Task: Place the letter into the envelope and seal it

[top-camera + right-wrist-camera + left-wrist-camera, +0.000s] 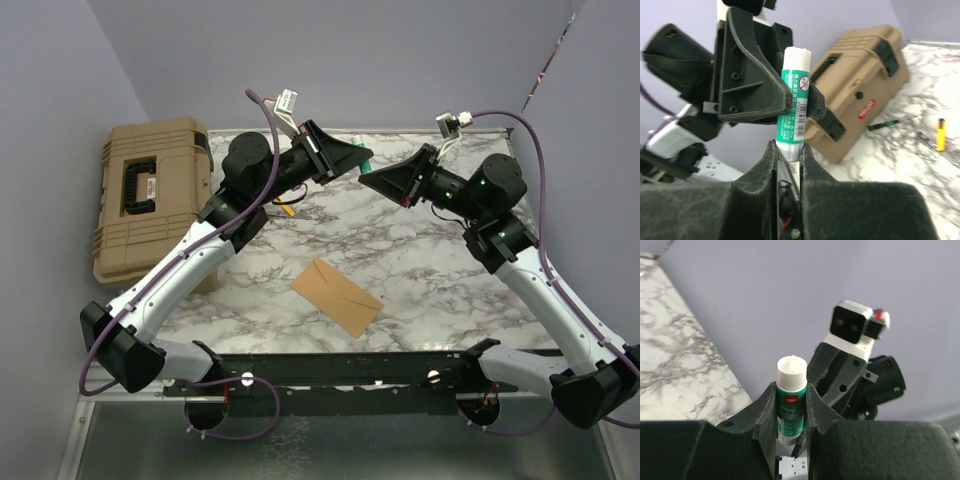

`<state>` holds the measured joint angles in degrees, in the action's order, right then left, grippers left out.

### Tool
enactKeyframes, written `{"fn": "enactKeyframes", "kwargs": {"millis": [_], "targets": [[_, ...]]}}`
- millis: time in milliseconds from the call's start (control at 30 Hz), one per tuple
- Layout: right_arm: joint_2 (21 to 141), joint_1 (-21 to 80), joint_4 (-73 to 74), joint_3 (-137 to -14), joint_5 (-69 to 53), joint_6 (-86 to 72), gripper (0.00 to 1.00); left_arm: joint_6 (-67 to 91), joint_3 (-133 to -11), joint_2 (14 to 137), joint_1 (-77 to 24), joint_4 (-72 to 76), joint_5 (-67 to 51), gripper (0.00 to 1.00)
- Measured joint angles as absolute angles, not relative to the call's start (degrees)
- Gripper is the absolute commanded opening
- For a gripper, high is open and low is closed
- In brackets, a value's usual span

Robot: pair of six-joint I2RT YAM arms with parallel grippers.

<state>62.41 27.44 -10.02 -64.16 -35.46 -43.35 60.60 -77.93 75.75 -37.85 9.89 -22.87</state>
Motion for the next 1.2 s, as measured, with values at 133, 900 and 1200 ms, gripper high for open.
{"fn": "enactKeyframes", "kwargs": {"millis": [133,900,1200], "targets": [[64.9,27.4,-5.8,-65.6,-32.7,-39.1,0.01,61.9,-79.0,77.3,-37.8,4.0,-17.1,0.14],[62.2,27.8,-13.5,-59.1,-33.4,-48.8,0.04,57.7,-68.9,74.8,-38.2,18.0,-24.0,0.00],[56.2,27.8,-4.5,-57.8,-31.0,-44.7,0.65,49.8,-67.5,74.0,-38.3,12.8,-21.6,0.00]]}}
